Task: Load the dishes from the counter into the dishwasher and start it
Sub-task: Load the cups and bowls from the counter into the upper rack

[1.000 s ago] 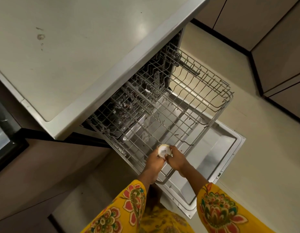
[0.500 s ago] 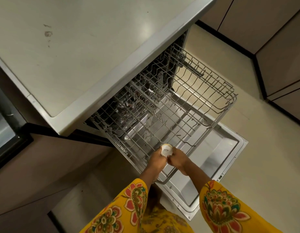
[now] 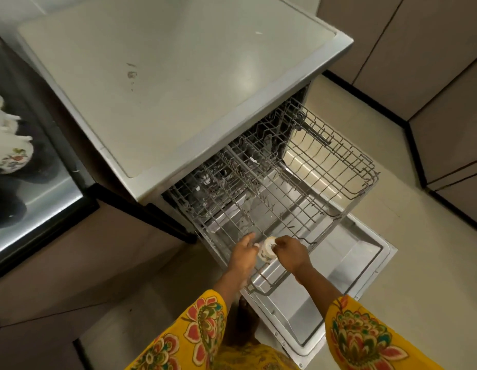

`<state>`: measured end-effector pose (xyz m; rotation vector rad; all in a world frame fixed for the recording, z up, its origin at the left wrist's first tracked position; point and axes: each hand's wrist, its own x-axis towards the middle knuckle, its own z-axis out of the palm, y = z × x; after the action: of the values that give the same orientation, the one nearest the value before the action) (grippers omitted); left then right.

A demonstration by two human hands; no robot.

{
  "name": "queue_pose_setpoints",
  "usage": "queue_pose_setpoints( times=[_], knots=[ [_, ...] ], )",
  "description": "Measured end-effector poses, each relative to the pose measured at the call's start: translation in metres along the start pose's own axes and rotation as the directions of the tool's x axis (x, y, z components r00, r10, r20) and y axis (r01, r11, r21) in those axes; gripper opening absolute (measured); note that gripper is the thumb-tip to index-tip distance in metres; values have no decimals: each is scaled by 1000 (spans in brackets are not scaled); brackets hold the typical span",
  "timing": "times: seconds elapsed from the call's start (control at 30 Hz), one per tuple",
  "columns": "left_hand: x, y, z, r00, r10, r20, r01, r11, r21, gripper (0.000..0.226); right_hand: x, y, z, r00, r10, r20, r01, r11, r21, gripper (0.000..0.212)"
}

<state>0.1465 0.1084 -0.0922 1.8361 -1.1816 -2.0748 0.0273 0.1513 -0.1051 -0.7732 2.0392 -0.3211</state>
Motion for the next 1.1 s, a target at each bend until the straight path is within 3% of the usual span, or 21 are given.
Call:
queue_pose_setpoints(
  times=[0.17, 0.3, 0.4, 0.6, 0.73, 0.9, 1.1],
  knots=[
    [-22, 15, -46, 980, 124, -157, -149, 976, -158, 38, -17, -52, 9, 983, -163, 83, 162, 987, 13, 22],
    [-48, 22, -87, 904, 220, -366, -326, 908, -262, 29, -38, -109, 28, 921, -353, 165, 345, 936, 74, 8],
    [-75, 29, -118, 816, 279, -506, -485, 806, -339, 19, -61, -156, 48, 866, -461, 192, 434, 885, 169, 10],
    [-129, 64, -188, 575, 339, -744, -752, 578, -318, 24, -107, -248, 75, 753, -630, 191, 534, 754, 383, 26],
    [-141, 87, -234, 465, 354, -812, -811, 537, -231, 22, -119, -297, 84, 709, -685, 166, 580, 701, 415, 26],
    [-132, 106, -273, 444, 328, -834, -819, 526, -229, 23, -114, -347, 100, 686, -705, 181, 579, 680, 450, 17],
    [-104, 126, -317, 489, 313, -814, -780, 574, -248, 45, -108, -401, 119, 666, -716, 208, 585, 675, 450, 41]
  ],
)
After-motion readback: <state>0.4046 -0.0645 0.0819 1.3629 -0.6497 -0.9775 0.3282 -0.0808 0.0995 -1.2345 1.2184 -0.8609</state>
